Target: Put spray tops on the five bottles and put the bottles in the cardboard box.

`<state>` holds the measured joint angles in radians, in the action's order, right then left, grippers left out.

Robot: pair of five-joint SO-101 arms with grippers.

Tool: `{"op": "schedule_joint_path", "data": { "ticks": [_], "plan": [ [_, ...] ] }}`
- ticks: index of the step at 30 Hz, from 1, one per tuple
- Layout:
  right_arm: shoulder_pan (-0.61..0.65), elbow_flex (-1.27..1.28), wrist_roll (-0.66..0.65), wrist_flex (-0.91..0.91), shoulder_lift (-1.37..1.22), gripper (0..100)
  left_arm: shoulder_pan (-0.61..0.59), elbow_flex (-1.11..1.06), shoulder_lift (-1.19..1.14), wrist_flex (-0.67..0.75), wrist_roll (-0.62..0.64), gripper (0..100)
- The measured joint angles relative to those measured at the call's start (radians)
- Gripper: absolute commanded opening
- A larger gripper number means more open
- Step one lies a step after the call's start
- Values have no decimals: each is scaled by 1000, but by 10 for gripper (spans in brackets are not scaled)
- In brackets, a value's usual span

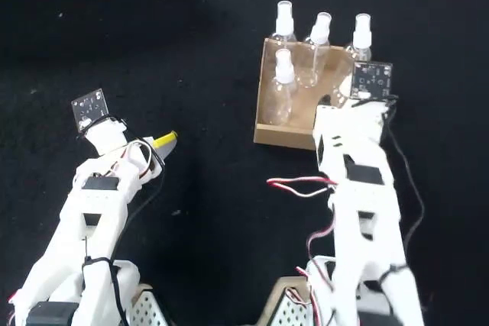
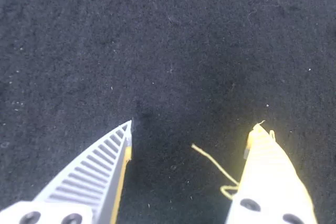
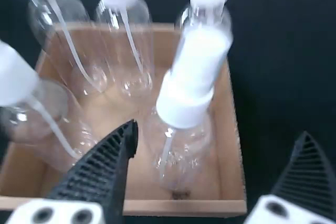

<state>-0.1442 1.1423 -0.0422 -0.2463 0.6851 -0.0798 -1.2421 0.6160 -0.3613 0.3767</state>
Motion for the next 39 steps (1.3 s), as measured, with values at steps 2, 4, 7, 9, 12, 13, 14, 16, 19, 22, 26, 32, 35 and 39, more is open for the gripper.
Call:
{"op": "schedule_joint_path", "data": {
  "ticks": [2, 4, 7, 9, 12, 13, 14, 16, 19, 22, 26, 32, 35, 39],
  "plan": [
    [0, 0, 0, -55, 81, 389, 0, 0, 0, 0, 0, 326],
    [0, 0, 0, -138, 161, 386, 0, 0, 0, 0, 0, 326],
    [0, 2, 0, -302, 288, 283, 0, 0, 0, 0, 0, 321],
    [0, 8, 0, -423, 367, 140, 0, 0, 0, 0, 0, 321],
    [0, 55, 0, -534, 456, 26, 5, 0, 0, 0, 0, 290],
    [0, 78, 0, -546, 479, 53, 12, 0, 0, 0, 0, 249],
    [0, 103, 0, -554, 502, 51, 23, 0, 0, 0, 0, 198],
    [0, 149, 0, -580, 554, 14, 31, 0, 0, 0, 0, 80],
    [0, 210, 0, -628, 646, 19, 31, 0, 0, 0, -17, 57],
    [0, 278, 0, -683, 747, 21, 38, 0, 0, 0, -84, 30],
    [0, 382, -2, -760, 911, 22, 43, -3, 0, 0, -97, 27],
    [2, 434, -2, -907, 1112, 22, 48, -114, 150, 0, -100, 28],
    [18, 473, -2, -907, 1114, 22, 48, -181, 296, 2, -100, 29],
    [51, 537, -2, -882, 1114, 22, 48, -262, 473, 2, -100, 29]
  ]
}}
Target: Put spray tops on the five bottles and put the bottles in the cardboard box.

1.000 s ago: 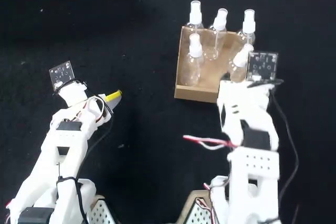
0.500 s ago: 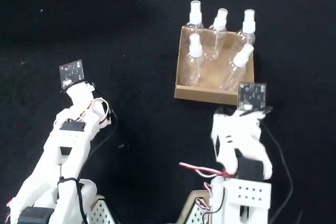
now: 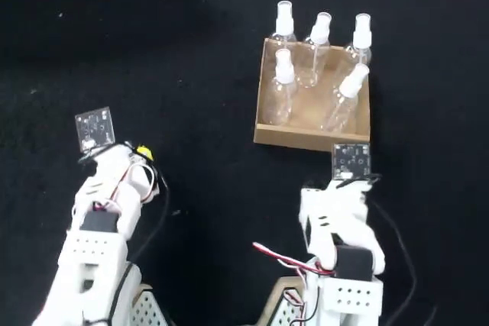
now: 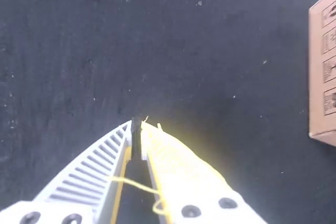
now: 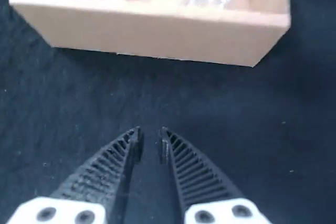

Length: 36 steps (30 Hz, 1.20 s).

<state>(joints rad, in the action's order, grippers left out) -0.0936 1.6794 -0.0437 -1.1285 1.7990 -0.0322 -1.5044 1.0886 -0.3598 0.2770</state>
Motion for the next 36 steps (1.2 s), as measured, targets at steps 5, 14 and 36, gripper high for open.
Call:
{"op": "schedule_joint_path", "data": {
  "ticks": [5, 14, 36],
  "plan": [
    [38, 9, 0, -26, 0, 22, 0, -74, 161, 0, 0, 30],
    [46, 9, 0, -157, 0, 19, 0, -176, 416, 114, 0, 30],
    [46, 9, 0, -169, 0, 19, -86, -180, 608, -735, 2, 30]
  ]
}}
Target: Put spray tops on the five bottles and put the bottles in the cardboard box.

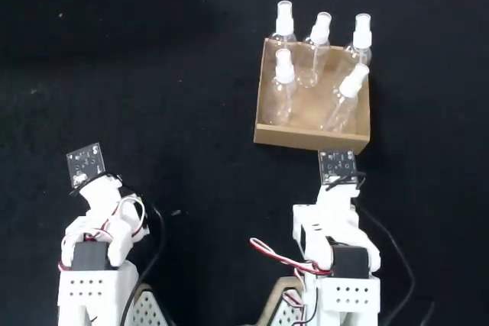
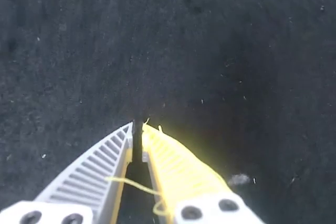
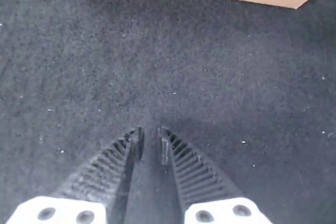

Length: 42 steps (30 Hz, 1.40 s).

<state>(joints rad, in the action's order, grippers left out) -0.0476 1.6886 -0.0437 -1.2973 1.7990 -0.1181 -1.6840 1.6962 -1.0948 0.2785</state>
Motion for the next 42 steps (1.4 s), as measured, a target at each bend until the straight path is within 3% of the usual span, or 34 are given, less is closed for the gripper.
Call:
{"op": "schedule_joint_path", "data": {
  "ticks": [10, 42],
  "plan": [
    [0, 0, 0, 0, 0, 19, -6, 0, 110, -153, 0, 30],
    [0, 0, 0, 0, 0, 19, -5, 0, 115, -155, 0, 30]
  ]
}}
